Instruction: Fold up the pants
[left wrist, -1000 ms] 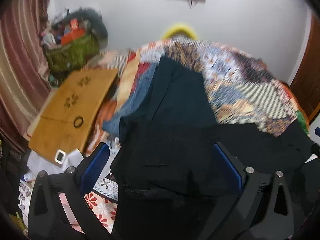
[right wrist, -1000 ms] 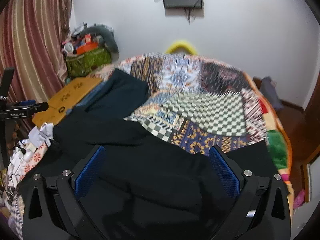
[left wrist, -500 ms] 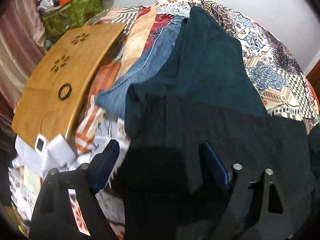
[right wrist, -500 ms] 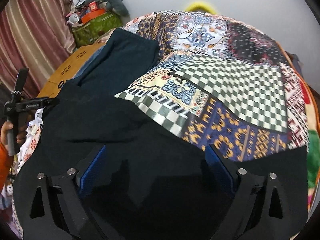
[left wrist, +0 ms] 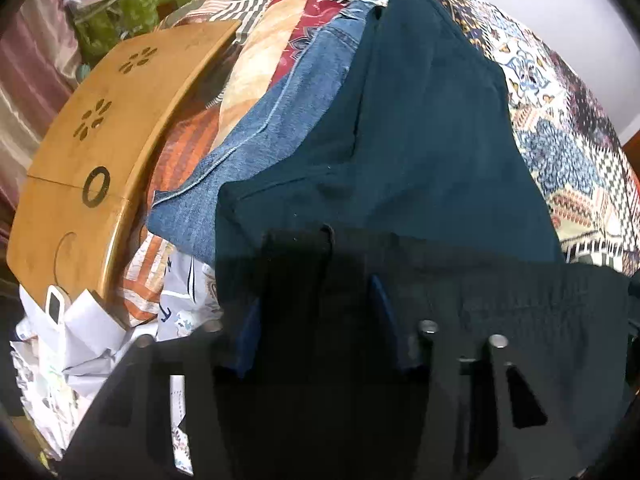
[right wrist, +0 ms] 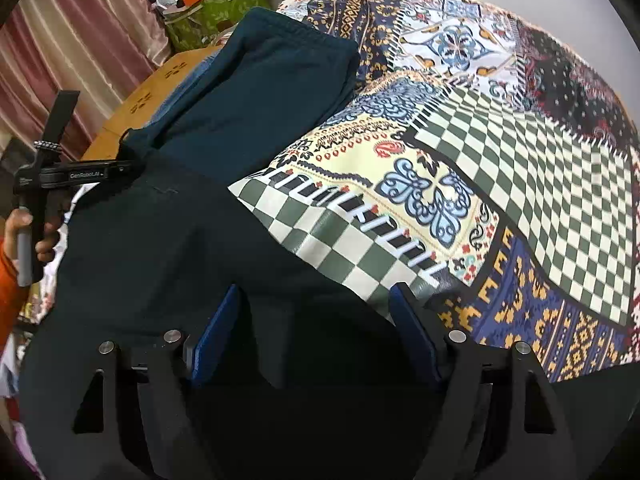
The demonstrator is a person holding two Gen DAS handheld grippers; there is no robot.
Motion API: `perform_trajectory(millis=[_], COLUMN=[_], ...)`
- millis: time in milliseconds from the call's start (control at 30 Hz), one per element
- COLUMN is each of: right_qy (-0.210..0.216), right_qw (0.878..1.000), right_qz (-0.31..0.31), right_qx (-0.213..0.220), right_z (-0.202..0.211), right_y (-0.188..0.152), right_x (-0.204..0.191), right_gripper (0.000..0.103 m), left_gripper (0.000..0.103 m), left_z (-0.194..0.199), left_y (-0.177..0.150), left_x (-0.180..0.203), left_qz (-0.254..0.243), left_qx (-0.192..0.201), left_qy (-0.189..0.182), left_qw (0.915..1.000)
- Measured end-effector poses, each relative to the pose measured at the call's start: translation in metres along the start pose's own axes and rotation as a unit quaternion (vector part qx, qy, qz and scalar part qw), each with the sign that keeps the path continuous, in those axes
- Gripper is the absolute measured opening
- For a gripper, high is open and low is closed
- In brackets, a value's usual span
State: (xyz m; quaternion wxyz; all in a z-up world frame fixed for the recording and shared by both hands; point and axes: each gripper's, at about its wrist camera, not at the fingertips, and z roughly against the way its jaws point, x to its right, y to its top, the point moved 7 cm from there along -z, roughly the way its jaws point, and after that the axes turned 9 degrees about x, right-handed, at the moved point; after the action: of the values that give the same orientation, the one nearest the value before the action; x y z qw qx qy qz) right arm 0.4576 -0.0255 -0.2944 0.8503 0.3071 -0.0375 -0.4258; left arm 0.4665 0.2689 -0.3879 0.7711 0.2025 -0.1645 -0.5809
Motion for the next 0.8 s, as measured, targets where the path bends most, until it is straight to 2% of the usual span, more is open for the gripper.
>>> perform_trajectory(millis=[67,133,167,200,233,300,400,533,800], right_qy=[0.006,0.006,0.005,0.007,0.008,0.005,0.005,0.005,-0.008], right_qw=[1.000,1.000,1.000,1.000,1.000,1.000,1.000,0.998,0.995], right_qz=[-0.003,0.003,0.007,0.008,0.005,-0.002,-0.016,-0.023,0.013], right_qx=[0.009,0.010,0.009,0.009,0.007,0.006,0.024,0.058,0.099], right_z=[0.001,0.002,0.001,0.001,0.002,0.005,0.019,0.048,0.106], right_y=[-0.002,-0.005,-0.005,-0.006,-0.008,-0.011,-0.011,-0.004,0.000], right_x=[-0.003,-0.007,-0.007,-0.008,-0.008,-0.008,-0.005,-0.006,-0.034], right_gripper=[0.061,0.044,0.039,0.028,0.016,0.008,0.006,0.005,0.005], left_gripper=[0.037,0.033,0.029,0.027,0.016,0.012,0.003,0.002,0.002], left_z=[0.004,0.007,0.008,0.011,0.012,0.017,0.028,0.063,0.154], left_y=[-0.002,-0.004,-0.005,-0.006,-0.006,-0.008,-0.008,-0.004,-0.009], left_x=[0.002,0.003,0.003,0.002,0.002,-0.002,-0.008,-0.011,-0.012], left_qz=[-0.019,-0.028,-0.031,-0.032,-0.033,-0.026,-0.015,-0.015,-0.023], left_qx=[0.004,0.005,0.007,0.009,0.010,0.010,0.012,0.043,0.114], left_qy=[0.011,0.019,0.022,0.026,0.033,0.035,0.038,0.030,0.019], left_qw=[0.9997,0.9994,0.9993,0.9991,0.9989,0.9990,0.9991,0.9985,0.9930])
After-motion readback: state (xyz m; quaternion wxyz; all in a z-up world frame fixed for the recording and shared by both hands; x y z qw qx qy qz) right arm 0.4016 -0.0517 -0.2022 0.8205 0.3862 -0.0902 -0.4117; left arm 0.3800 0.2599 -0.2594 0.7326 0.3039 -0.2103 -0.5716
